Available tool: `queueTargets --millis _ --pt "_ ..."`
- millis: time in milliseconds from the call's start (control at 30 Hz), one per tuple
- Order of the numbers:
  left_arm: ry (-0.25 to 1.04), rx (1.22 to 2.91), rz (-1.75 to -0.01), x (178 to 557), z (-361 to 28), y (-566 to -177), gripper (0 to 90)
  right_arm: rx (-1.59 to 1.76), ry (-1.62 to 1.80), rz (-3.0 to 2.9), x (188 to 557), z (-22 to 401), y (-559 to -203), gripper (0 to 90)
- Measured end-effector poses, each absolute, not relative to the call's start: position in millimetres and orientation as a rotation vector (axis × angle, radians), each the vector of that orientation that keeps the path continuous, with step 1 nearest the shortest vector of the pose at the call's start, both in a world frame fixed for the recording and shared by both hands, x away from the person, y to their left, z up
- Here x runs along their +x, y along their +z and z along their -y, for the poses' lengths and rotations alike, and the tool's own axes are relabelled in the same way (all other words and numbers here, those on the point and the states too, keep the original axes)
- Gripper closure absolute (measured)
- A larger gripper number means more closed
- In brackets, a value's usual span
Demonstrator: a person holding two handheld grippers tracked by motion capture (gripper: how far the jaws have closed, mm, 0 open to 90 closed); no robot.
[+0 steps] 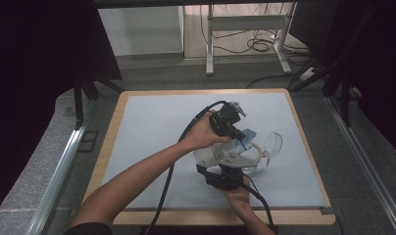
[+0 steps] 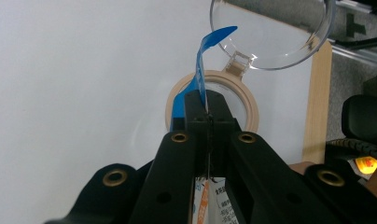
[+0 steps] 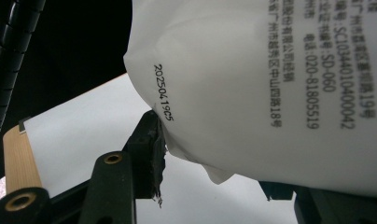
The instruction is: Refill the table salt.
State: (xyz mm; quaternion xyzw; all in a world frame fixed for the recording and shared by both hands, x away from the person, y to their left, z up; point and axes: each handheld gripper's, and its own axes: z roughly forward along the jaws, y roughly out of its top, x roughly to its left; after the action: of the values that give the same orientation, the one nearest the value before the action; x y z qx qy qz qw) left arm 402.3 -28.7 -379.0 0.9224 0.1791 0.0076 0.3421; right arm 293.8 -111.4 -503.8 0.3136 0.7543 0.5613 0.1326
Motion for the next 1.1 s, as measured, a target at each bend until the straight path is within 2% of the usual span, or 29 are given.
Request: queueTargets --millis 1100 --pt "0.010 2.471 -0.446 403.8 44.8 -371.3 90.0 0.969 1.627 -2.142 296.1 112.1 -497.1 51.7"
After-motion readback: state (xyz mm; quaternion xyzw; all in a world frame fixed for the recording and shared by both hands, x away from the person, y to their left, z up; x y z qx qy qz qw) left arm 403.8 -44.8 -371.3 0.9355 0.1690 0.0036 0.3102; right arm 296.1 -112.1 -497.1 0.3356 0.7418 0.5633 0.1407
